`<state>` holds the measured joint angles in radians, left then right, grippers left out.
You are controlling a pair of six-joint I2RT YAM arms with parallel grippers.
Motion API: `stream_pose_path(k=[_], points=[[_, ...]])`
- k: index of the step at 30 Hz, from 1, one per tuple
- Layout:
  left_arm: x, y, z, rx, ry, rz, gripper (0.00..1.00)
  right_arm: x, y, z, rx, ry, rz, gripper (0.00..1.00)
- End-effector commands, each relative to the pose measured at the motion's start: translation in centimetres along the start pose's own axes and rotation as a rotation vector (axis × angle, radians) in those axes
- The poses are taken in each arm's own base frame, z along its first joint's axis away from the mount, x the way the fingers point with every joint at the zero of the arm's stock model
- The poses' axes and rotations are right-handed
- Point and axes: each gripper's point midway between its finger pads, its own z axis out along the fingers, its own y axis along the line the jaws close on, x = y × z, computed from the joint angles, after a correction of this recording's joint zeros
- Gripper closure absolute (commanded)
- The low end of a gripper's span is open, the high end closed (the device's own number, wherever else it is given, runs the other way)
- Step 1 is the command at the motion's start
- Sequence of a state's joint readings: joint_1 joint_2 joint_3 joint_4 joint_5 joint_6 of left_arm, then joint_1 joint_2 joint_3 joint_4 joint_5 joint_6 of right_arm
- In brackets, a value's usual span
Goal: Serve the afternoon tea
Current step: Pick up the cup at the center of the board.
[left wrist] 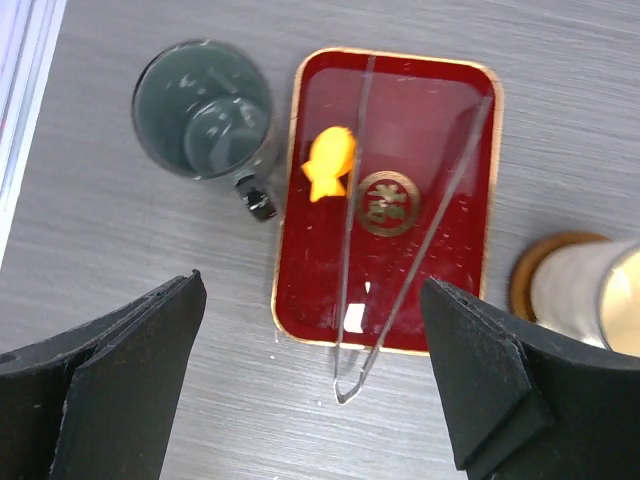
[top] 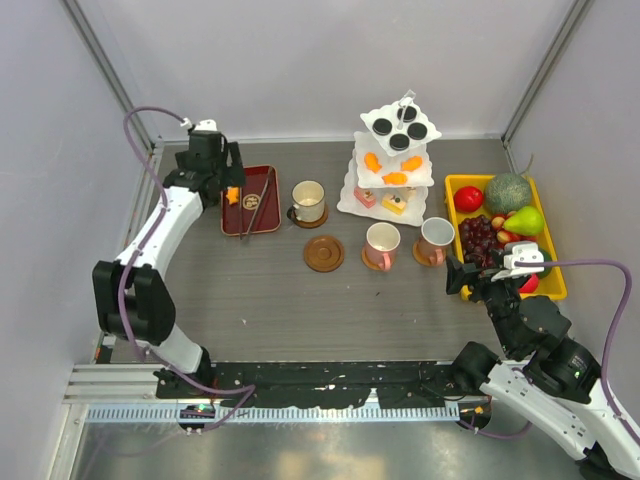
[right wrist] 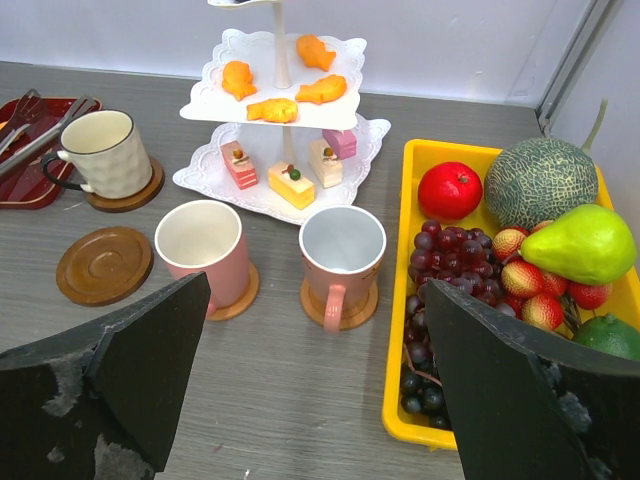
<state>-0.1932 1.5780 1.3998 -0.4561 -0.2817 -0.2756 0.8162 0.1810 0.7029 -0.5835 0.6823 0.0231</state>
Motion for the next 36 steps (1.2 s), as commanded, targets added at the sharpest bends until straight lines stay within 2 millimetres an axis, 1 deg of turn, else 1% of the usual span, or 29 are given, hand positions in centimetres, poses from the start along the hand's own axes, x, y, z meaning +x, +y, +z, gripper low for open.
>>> stream_pose_path(k=[1, 8, 17, 21, 25, 28, 29, 31, 33, 36], points=[[2.2, 2.6, 2.3, -0.168, 0.047, -0.137, 0.01, -1.1, -0.4, -0.1, 0.017, -0.038, 0.032, 0.04], [4.1, 4.5, 5.8, -0.240, 0.116, -0.249, 0.05, -1.1, -0.4, -0.1, 0.022, -0.035, 0.025, 0.04], [4.9, 5.5, 9.8, -0.255, 0.179, -0.301, 0.17, -0.9, -0.6, 0.1, 0.035, -0.027, 0.011, 0.04], [5.2, 5.7, 11.2, -0.236, 0.214, -0.328, 0.23, -0.8, -0.5, 0.2, 0.036, -0.023, 0.004, 0.04], [5.7, 5.9, 12.2, -0.218, 0.249, -0.359, 0.28, -0.8, -0.5, 0.3, 0.037, -0.020, -0.001, 0.04], [6.0, 5.5, 12.6, -0.198, 0.265, -0.381, 0.33, -0.8, -0.5, 0.3, 0.037, -0.019, -0.002, 0.04], [5.9, 6.7, 12.8, -0.209, 0.263, -0.410, 0.35, -0.7, -0.5, 0.3, 0.037, -0.018, -0.004, 0.04], [6.2, 7.0, 13.0, -0.203, 0.273, -0.427, 0.39, -0.7, -0.5, 0.3, 0.038, -0.018, -0.004, 0.04], [6.4, 7.2, 13.1, -0.195, 0.282, -0.441, 0.46, -0.8, -0.4, 0.3, 0.037, -0.018, -0.003, 0.04], [6.5, 7.3, 13.0, -0.185, 0.285, -0.454, 0.60, -0.8, -0.4, 0.3, 0.037, -0.018, -0.004, 0.04]])
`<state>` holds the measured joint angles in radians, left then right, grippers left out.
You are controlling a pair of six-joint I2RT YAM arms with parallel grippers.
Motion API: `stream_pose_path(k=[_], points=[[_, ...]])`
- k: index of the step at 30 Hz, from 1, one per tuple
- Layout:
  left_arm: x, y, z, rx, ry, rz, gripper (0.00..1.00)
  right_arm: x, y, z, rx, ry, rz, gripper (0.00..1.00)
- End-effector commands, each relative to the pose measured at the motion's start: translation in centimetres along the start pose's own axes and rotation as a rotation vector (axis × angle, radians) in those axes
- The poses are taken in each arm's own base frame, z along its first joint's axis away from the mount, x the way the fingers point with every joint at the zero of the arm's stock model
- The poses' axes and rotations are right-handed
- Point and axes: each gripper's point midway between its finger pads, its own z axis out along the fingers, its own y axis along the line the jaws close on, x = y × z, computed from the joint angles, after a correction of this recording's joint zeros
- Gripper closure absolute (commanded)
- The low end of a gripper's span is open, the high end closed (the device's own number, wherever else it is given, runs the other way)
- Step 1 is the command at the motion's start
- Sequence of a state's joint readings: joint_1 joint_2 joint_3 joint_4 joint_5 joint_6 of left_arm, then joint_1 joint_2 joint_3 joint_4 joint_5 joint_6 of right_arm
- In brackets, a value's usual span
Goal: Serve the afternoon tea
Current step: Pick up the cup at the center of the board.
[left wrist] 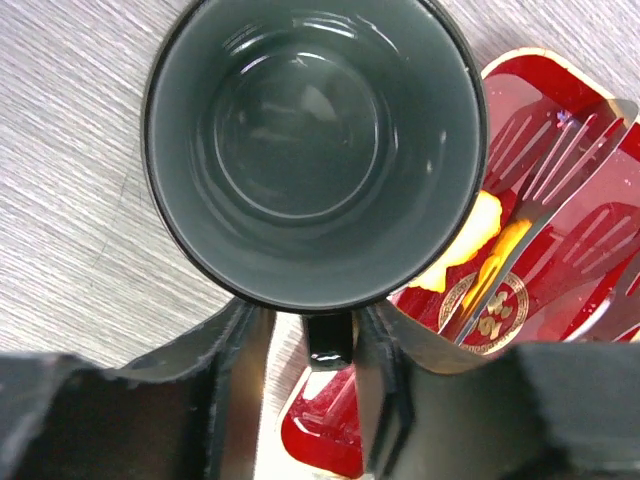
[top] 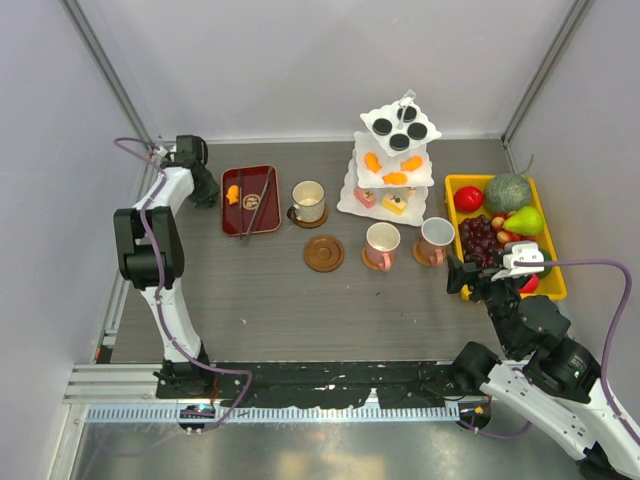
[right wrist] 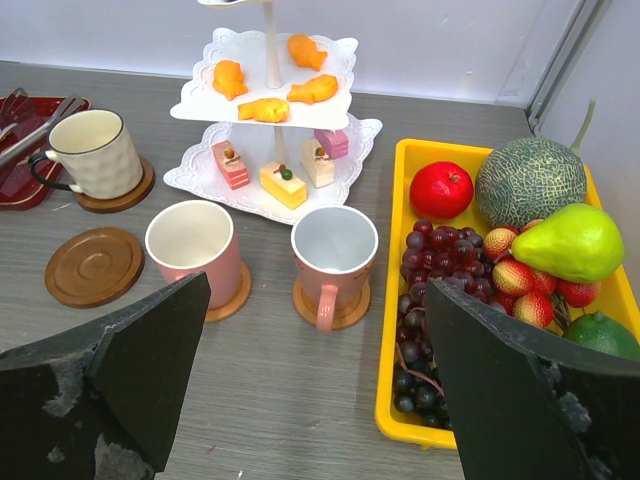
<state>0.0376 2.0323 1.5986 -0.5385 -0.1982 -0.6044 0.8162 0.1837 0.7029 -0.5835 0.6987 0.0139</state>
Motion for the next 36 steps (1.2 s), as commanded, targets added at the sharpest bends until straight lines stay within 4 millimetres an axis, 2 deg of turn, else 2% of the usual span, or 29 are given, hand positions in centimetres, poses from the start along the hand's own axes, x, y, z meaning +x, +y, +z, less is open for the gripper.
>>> stream_pose_path(k=[1, 5, 7, 8, 12, 17, 21, 24, 28, 29, 33, 36], points=[[-1.2, -0.5, -0.6, 0.044, -0.015, -0.044, 0.63, -0.7, -0.2, 0.3, 0.022, -0.018, 0.006, 0.04], [-1.5, 0.1, -1.4, 0.047, -0.035, -0.044, 0.84, -0.8, -0.1, 0.3, 0.017, -0.020, 0.009, 0.04], [-2.0, 0.7, -1.9, 0.041, -0.050, -0.041, 0.98, -1.0, -0.2, 0.2, 0.018, -0.025, 0.012, 0.04], [-2.2, 1.0, -2.3, 0.038, -0.056, -0.043, 1.00, -0.9, -0.2, 0.2, 0.017, -0.025, 0.012, 0.04], [-3.1, 1.8, -4.1, 0.034, -0.098, -0.022, 1.00, -1.0, -0.2, 0.0, 0.012, -0.033, 0.023, 0.04], [-4.4, 2.7, -7.6, 0.037, -0.180, 0.007, 1.00, -1.1, -0.3, -0.2, 0.007, -0.043, 0.035, 0.04], [-4.5, 3.2, -10.2, 0.055, -0.226, 0.021, 1.00, -1.3, -0.2, -0.4, -0.006, -0.058, 0.054, 0.04], [-3.4, 3.1, -12.2, 0.082, -0.230, 0.041, 1.00, -1.4, -0.2, -0.5, -0.012, -0.063, 0.060, 0.04], [-1.5, 1.7, -15.4, 0.166, -0.248, 0.096, 1.00, -1.5, 0.0, -0.6, -0.028, -0.066, 0.069, 0.04], [-0.6, 0.7, -16.4, 0.203, -0.252, 0.132, 1.00, -1.6, 0.0, -0.7, -0.030, -0.071, 0.074, 0.04], [1.8, -1.7, -20.3, 0.323, -0.262, 0.241, 1.00, -1.6, -0.1, -0.9, -0.032, -0.082, 0.089, 0.04], [4.7, -3.7, -22.6, 0.433, -0.235, 0.333, 1.00, -1.6, -0.2, -1.0, -0.034, -0.088, 0.095, 0.04]])
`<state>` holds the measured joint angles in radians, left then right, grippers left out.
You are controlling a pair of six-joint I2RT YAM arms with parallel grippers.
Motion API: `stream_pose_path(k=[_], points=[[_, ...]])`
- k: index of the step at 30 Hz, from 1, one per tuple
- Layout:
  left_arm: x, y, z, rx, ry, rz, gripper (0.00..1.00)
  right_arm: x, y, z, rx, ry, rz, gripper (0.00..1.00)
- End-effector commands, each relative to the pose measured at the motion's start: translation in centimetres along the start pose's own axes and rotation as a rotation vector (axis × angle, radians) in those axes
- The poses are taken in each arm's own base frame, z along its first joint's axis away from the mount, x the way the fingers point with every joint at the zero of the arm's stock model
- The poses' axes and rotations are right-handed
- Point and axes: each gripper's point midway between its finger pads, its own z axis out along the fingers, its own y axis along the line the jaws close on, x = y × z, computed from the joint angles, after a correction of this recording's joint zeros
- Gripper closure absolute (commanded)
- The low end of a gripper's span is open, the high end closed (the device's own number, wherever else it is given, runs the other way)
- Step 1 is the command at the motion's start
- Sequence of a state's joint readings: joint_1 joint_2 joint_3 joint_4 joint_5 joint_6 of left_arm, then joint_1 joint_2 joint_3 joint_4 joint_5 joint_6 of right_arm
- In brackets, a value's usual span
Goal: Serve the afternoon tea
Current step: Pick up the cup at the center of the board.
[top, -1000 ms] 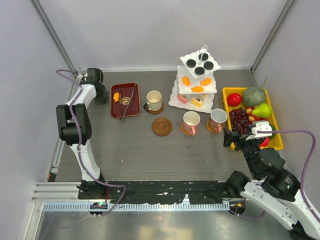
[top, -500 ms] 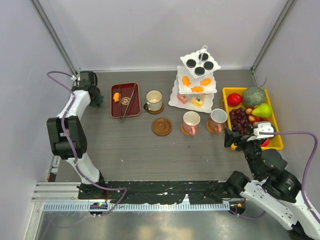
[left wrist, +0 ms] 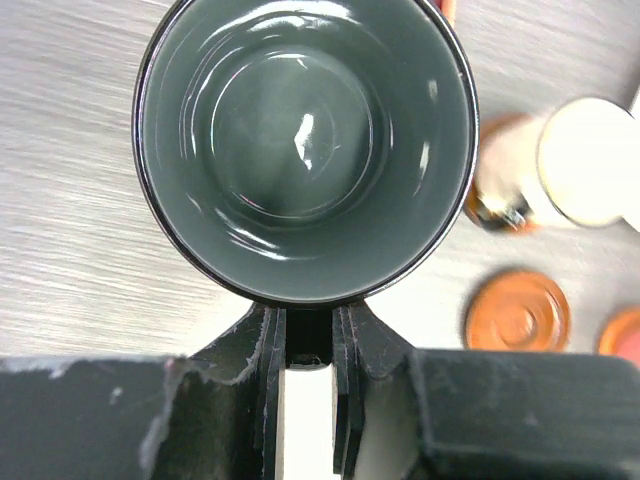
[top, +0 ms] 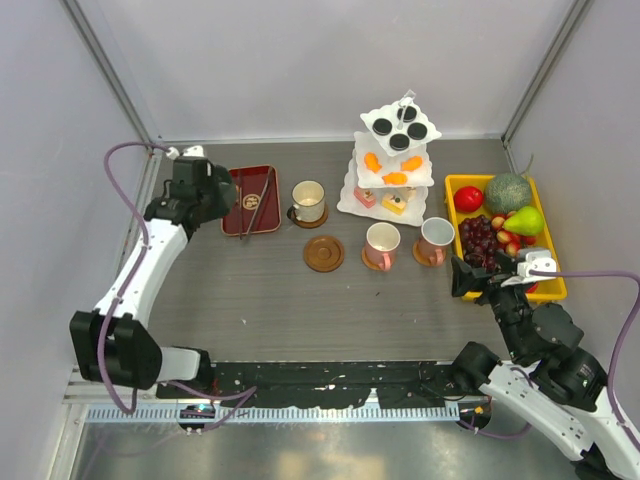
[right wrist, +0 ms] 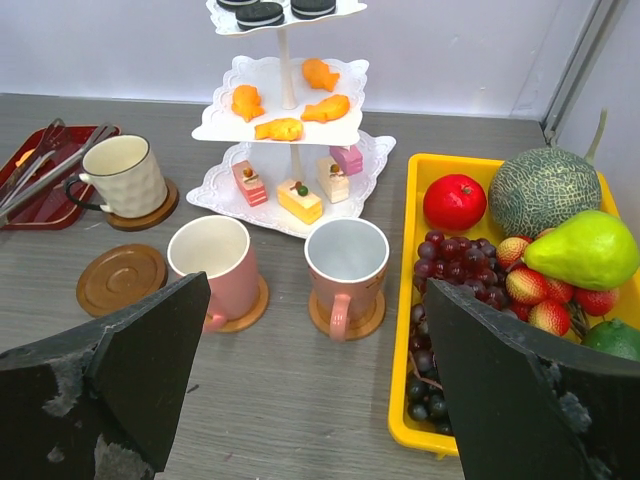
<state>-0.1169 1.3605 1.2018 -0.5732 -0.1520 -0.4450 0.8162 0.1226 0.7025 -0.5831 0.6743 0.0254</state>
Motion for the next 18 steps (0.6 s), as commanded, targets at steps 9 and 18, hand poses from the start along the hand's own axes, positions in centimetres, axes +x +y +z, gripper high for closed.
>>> stream_pose_path(k=[9, 18], points=[[6.7, -11.6, -8.1, 0.503, 0.043, 0.310, 1.00, -0.9, -0.1, -0.4, -0.008, -0.053, 0.060, 0.04], [10.9, -15.1, -7.9, 0.580, 0.125, 0.460, 1.00, -0.8, -0.2, -0.4, -0.002, -0.048, 0.054, 0.04]])
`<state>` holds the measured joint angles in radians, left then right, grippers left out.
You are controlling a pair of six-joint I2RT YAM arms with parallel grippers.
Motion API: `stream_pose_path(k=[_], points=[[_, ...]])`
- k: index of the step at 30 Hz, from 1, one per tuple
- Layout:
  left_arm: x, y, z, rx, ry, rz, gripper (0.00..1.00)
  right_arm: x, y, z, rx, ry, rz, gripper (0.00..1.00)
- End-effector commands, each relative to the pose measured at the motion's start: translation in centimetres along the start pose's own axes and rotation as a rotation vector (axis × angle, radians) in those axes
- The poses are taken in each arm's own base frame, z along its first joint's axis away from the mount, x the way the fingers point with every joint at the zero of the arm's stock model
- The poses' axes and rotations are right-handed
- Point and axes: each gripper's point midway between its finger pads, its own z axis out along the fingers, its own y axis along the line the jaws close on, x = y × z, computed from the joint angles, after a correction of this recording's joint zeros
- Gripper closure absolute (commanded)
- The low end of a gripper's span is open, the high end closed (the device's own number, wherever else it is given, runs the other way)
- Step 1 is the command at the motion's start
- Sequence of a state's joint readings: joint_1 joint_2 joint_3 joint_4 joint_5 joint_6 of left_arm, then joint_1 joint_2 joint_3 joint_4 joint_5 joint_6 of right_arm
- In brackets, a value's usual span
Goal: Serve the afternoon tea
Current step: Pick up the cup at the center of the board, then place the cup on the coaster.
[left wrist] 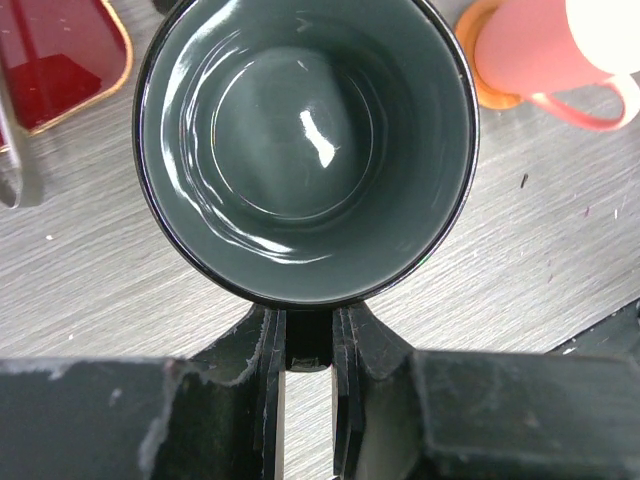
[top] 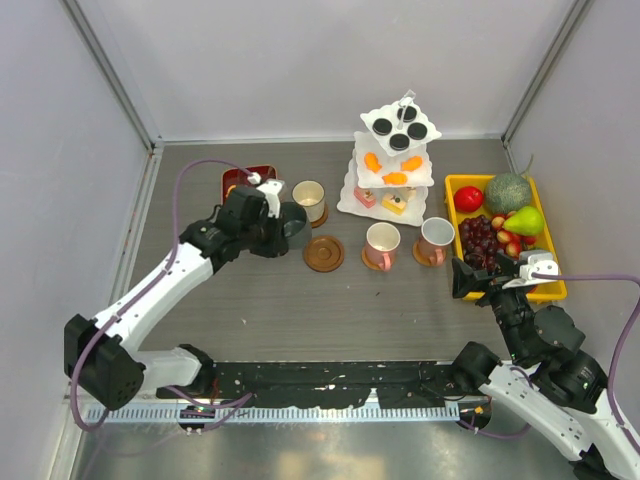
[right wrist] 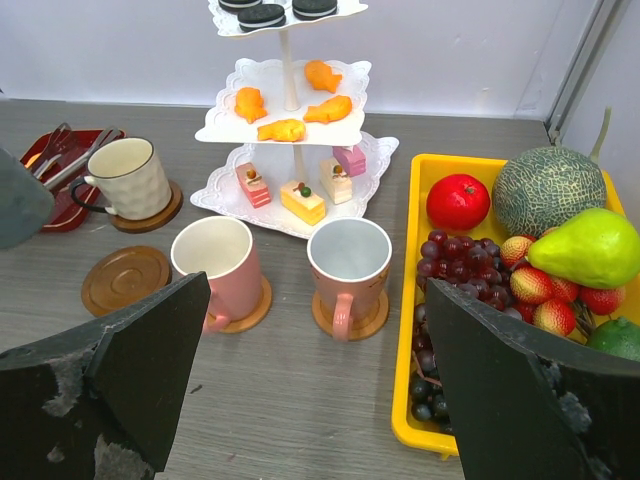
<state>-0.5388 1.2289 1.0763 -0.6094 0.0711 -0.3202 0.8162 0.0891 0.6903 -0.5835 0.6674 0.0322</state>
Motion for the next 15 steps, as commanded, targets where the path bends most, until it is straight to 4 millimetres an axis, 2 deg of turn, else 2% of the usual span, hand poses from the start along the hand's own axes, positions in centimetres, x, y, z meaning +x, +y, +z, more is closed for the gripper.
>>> stream_pose_path(k=[1, 6, 15], points=[[-2.0, -2.3, 1.3, 0.066, -0.057, 0.083, 1.00, -0.9, -0.1, 0.0, 0.006, -0.032, 0.036, 0.04], [-1.5, -4.0, 3.8, 0.094, -0.035, 0.128, 1.00, -0.7, -0.1, 0.1, 0.011, -0.026, 0.030, 0.04], [-0.6, -5.4, 7.9, 0.108, -0.005, 0.159, 1.00, -0.4, -0.1, 0.3, 0.016, -0.015, 0.014, 0.04]])
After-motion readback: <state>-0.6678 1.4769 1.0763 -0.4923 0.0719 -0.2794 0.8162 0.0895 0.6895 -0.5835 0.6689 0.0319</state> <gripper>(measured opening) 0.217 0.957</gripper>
